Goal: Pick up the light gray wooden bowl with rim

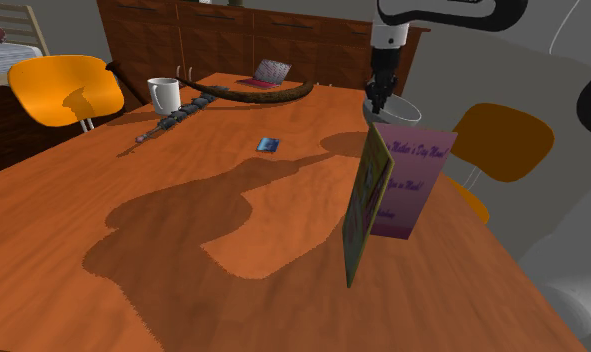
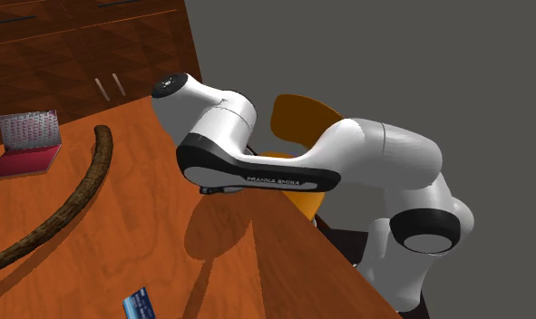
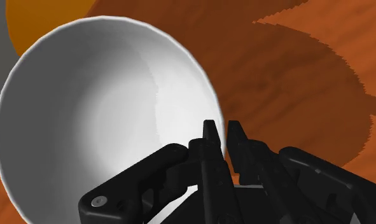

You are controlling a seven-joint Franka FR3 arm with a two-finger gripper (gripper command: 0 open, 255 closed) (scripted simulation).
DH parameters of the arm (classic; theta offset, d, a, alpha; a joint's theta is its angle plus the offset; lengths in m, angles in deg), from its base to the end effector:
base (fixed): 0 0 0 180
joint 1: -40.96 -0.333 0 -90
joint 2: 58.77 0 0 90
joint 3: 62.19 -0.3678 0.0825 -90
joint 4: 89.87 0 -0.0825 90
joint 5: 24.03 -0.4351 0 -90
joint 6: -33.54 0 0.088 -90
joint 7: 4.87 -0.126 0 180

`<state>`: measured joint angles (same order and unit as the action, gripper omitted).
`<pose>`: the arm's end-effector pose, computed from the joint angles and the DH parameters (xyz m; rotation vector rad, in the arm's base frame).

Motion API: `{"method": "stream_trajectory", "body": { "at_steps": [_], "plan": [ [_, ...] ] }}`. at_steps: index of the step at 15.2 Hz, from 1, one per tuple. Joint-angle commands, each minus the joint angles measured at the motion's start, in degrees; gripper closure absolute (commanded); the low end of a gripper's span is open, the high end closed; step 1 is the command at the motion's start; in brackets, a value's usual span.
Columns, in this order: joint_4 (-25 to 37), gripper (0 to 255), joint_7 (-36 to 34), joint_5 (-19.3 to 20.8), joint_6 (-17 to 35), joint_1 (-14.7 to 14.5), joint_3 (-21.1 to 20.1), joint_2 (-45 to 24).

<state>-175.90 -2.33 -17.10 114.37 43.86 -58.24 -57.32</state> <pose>0.5718 -0.0861 0.6955 3.0239 -0.1370 -0.1135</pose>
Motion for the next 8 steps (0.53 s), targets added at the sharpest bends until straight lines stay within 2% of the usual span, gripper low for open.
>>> {"method": "stream_trajectory", "body": {
  "at_steps": [1,6,8],
  "plan": [
    [2.5,255,0.2,0.0,-1.8,0.0,0.0,-0.7],
    [9.3,255,0.8,0.0,-6.3,0.0,0.0,-2.9],
    [9.5,255,0.8,0.0,-6.5,0.0,0.0,-2.9]
  ]
}}
